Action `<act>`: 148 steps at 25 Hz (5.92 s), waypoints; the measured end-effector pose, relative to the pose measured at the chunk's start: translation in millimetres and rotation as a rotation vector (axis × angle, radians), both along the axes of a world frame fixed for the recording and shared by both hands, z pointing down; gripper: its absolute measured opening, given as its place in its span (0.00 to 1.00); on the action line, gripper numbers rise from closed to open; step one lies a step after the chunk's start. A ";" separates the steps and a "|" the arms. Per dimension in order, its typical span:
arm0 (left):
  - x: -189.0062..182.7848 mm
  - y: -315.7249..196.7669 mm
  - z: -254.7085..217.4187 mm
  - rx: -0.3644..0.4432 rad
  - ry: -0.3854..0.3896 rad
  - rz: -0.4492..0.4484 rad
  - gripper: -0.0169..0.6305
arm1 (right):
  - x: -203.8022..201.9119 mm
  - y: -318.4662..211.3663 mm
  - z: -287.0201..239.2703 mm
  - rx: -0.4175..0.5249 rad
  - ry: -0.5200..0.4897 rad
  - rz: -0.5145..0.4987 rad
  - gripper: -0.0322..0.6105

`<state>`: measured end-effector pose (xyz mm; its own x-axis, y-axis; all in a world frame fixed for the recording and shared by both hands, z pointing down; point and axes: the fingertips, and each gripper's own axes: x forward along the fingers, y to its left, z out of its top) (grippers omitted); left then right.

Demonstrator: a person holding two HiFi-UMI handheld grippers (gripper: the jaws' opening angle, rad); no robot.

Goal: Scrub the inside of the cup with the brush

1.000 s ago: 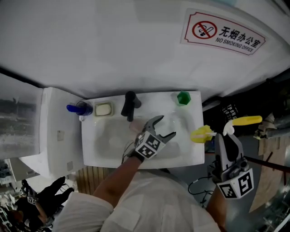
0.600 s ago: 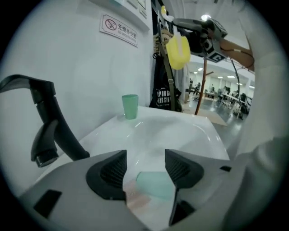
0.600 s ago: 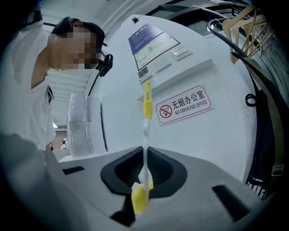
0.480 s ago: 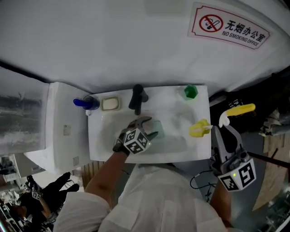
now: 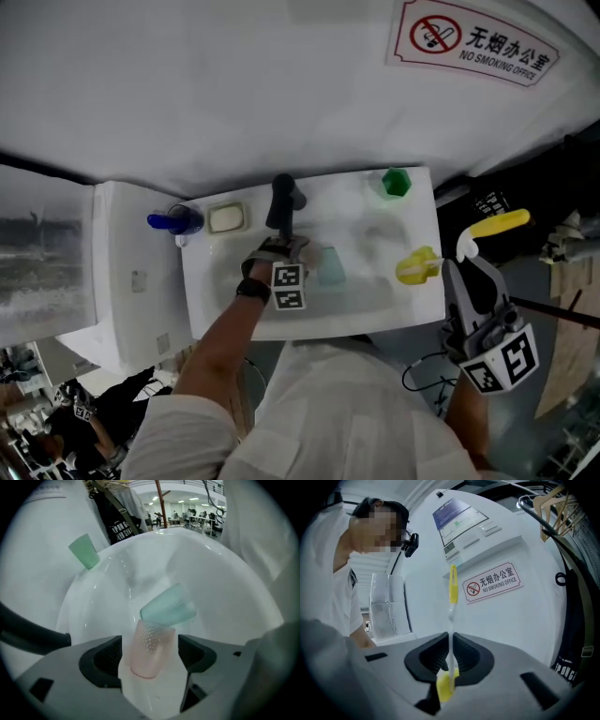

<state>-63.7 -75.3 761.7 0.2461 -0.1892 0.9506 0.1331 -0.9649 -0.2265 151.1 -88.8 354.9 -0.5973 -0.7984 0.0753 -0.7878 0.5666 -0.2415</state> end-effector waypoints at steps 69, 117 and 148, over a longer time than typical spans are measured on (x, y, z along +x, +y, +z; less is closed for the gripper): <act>120.2 -47.4 -335.7 0.169 0.897 -0.536 0.55 | -91.6 -29.1 -83.9 0.293 -0.084 -0.184 0.10; 120.0 -109.6 -227.1 0.218 1.037 -0.737 0.55 | 29.4 -53.7 -56.1 0.243 -0.035 -0.051 0.10; 124.9 -156.6 -152.8 0.233 1.050 -0.798 0.60 | 70.9 -42.7 31.8 0.061 -0.033 0.047 0.10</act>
